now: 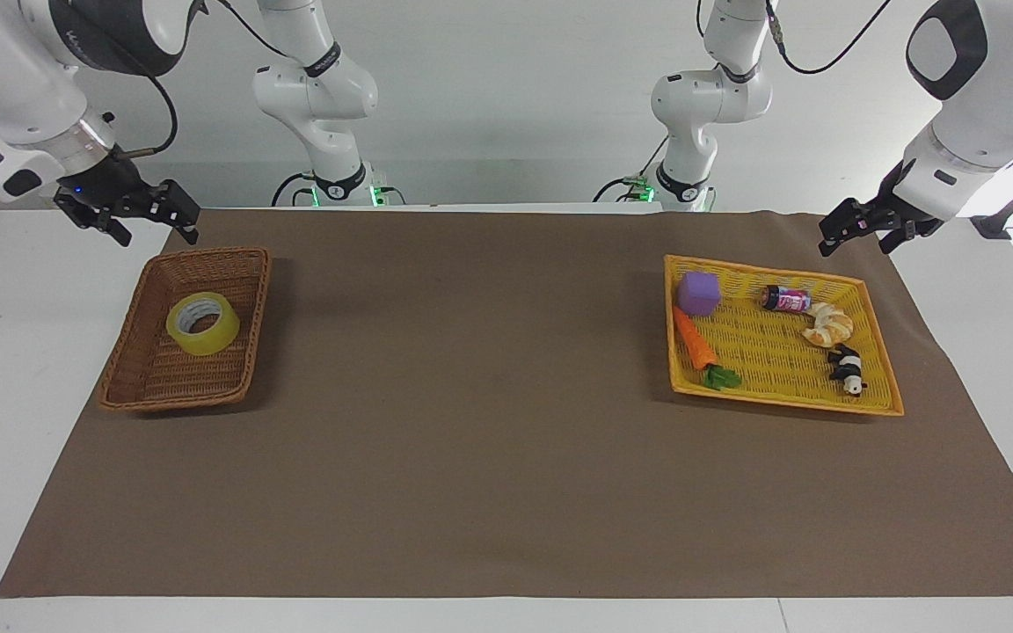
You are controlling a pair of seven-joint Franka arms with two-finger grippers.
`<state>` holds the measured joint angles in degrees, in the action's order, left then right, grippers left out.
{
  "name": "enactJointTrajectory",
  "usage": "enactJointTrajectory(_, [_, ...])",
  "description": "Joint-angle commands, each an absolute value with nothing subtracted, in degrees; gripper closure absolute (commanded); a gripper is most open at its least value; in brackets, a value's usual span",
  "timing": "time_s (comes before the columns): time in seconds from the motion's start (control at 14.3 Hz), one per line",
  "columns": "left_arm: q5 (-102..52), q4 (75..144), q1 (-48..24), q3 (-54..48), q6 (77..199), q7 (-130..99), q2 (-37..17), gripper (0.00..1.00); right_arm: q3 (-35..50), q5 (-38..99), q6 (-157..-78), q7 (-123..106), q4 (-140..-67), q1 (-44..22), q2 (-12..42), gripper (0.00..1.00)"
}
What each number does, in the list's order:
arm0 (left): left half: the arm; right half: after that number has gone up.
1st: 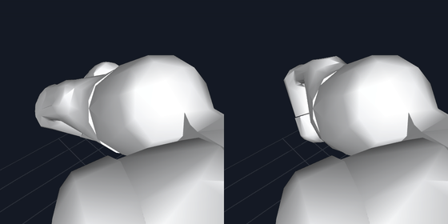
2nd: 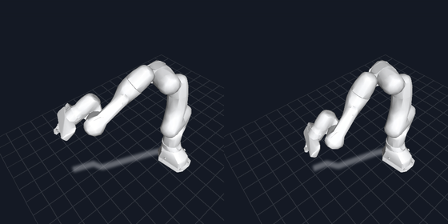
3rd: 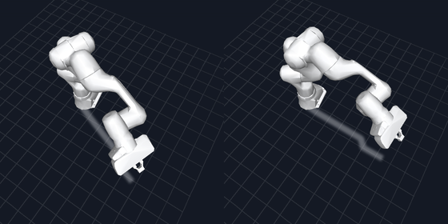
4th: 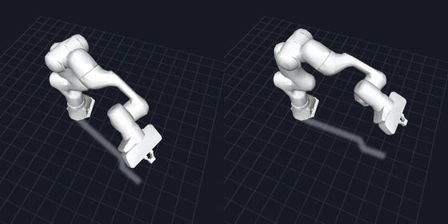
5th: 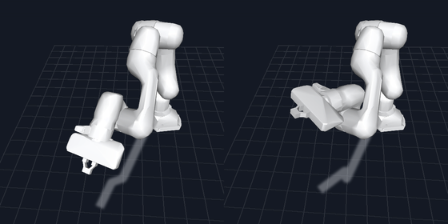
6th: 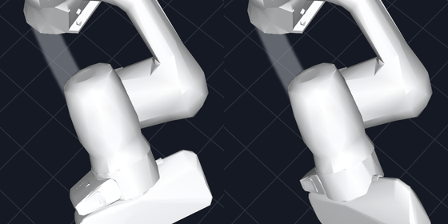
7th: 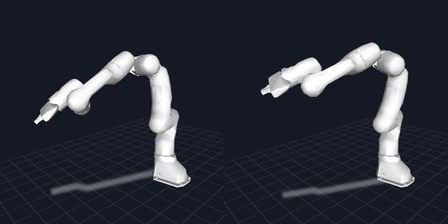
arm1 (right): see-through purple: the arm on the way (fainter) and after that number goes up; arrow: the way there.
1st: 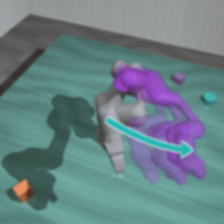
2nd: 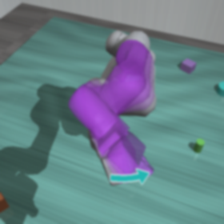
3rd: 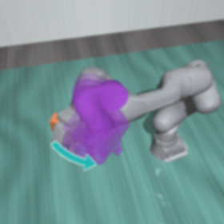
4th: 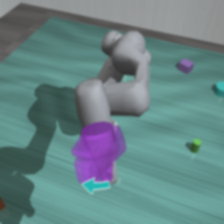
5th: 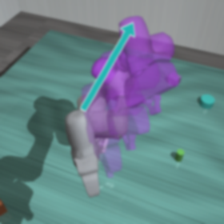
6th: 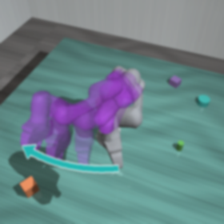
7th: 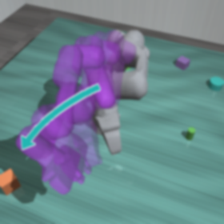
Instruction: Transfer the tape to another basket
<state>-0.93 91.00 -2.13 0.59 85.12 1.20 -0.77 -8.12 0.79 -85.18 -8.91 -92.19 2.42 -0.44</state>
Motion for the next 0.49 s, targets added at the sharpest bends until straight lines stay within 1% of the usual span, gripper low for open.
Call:
enactJointTrajectory(0.0, [0.3,91.8,-2.5,0.8,84.5,1.2,0.2,0.0,-8.2,-0.3,-82.5,-7.9,-88.9,2.5,1.2,0.0])
enactJointTrajectory(0.14, [0.3,91.8,-2.5,0.8,84.5,1.2,0.2,0.0,-8.3,-0.4,-80.9,-7.8,-87.1,2.5,1.8,0.0])
enactJointTrajectory(0.42, [0.2,91.8,-2.5,0.9,84.5,1.2,0.2,0.0,-8.3,-0.8,-81.0,-7.8,-88.4,2.5,1.2,0.0])
